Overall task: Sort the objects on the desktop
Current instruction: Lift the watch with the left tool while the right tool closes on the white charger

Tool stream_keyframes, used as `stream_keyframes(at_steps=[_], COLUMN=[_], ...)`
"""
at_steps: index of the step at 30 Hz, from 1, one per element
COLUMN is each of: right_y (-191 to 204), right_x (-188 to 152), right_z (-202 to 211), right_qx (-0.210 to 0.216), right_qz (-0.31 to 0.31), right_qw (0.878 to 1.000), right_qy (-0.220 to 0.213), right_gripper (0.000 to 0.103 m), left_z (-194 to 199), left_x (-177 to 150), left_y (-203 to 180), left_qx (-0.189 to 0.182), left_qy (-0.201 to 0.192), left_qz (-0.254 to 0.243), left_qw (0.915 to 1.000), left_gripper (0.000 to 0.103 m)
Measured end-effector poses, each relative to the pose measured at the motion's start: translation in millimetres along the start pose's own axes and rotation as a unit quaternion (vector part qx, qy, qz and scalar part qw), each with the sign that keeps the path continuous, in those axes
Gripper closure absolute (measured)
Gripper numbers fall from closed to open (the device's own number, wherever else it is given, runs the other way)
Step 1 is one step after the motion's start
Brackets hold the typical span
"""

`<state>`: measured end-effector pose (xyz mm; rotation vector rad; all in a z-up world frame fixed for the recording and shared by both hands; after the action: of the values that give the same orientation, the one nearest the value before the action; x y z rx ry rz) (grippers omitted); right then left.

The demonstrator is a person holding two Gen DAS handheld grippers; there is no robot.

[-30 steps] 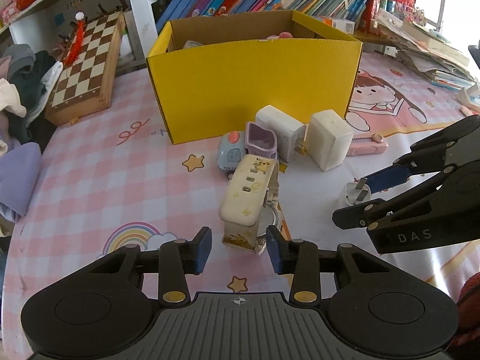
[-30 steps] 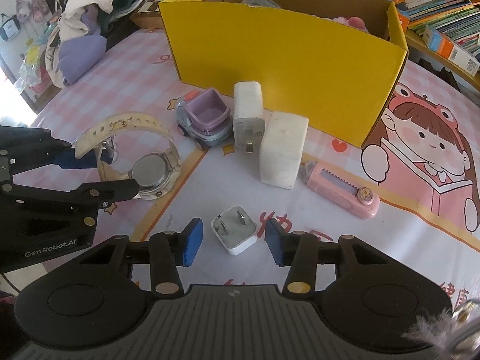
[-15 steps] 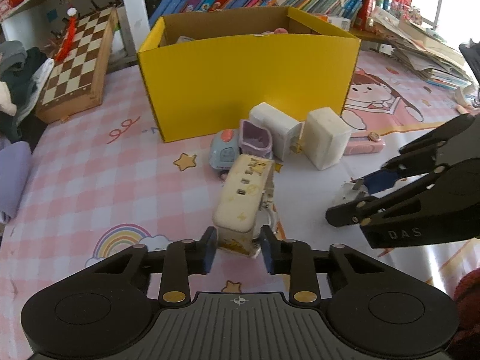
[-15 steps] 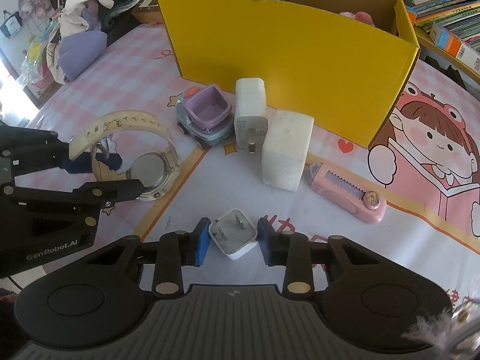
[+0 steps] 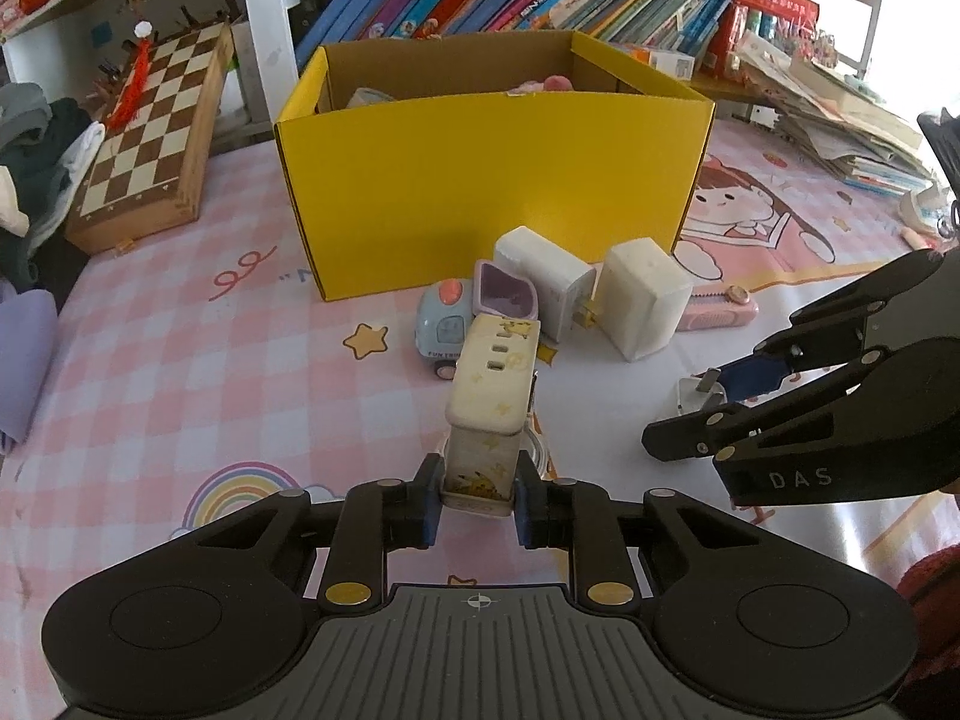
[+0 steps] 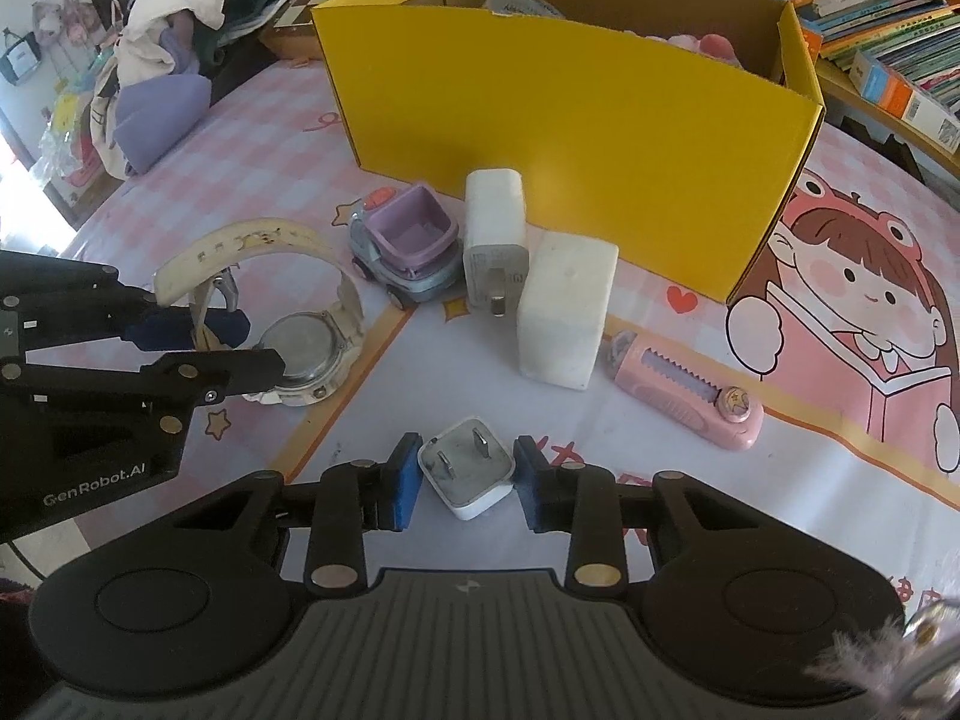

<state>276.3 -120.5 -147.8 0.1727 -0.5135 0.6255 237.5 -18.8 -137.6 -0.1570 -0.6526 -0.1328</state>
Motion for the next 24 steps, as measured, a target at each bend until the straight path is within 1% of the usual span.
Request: stream_keyframes(at_steps=[11, 15, 20, 24], right_y=[0.8, 2.0, 2.8, 2.0], right_x=[-2.7, -5.0, -8.6, -12.2], right_z=[9.0, 13.6, 19.0, 24.5], right_qx=[-0.008, -0.012, -0.017, -0.023], right_qz=[-0.014, -0.019, -0.026, -0.033], right_qw=[1.0, 1.0, 0.999, 0.999], right_qy=[-0.007, -0.009, -0.012, -0.017], right_gripper=[0.072, 0.072, 0.072, 0.072], left_z=[8.4, 15.2, 21.0, 24.8], left_x=[0.1, 1.8, 2.3, 1.5], left_y=[3.3, 1.5, 1.4, 4.7], left_qx=[-0.014, -0.025, -0.029, -0.033], left_qy=[-0.008, -0.017, -0.023, -0.027], left_qz=[0.021, 0.023, 0.023, 0.036], left_qw=[0.9997, 0.9993, 0.999, 0.9984], left_gripper=[0.081, 0.082, 0.082, 0.082])
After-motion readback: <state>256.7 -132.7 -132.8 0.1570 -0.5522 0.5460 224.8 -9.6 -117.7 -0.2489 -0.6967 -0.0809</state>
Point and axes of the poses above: each gripper's, at about its wrist camera, not at the fingertips, and z roughly against the way its jaws point, y to its left, x to its top, the point moved 10 cm from there along -z, roughly the way its jaws point, and after that the axes turned 7 degrees about -x, right-handed, at the moved point
